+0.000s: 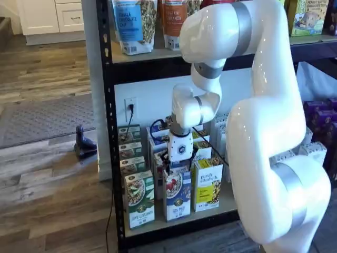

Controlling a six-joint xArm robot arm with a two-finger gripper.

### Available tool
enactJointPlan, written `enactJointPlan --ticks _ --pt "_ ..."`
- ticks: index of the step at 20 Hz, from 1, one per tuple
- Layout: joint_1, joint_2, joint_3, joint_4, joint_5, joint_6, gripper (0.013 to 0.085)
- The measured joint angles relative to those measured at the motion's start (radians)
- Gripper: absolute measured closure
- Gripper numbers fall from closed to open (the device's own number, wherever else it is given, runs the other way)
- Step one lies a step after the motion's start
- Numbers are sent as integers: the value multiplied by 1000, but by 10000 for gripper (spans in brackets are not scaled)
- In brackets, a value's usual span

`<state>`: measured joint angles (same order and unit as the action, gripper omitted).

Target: Pick up the blue and white box that is on the bottom shelf, the second box from the left

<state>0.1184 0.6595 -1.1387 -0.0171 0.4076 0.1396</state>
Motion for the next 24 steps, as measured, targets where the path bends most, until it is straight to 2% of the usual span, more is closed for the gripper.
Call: enactJointPlan --ticks 2,6,12,16,24 --pt "5 9 -18 -2 0 6 130" --pt "13 18 -45 35 1 -19 130" --pt "8 33 -93 11 45 -1 130" --pt "-8 50 -127 11 69 -17 130" --pt "-23 97 -185 48 97 -64 130"
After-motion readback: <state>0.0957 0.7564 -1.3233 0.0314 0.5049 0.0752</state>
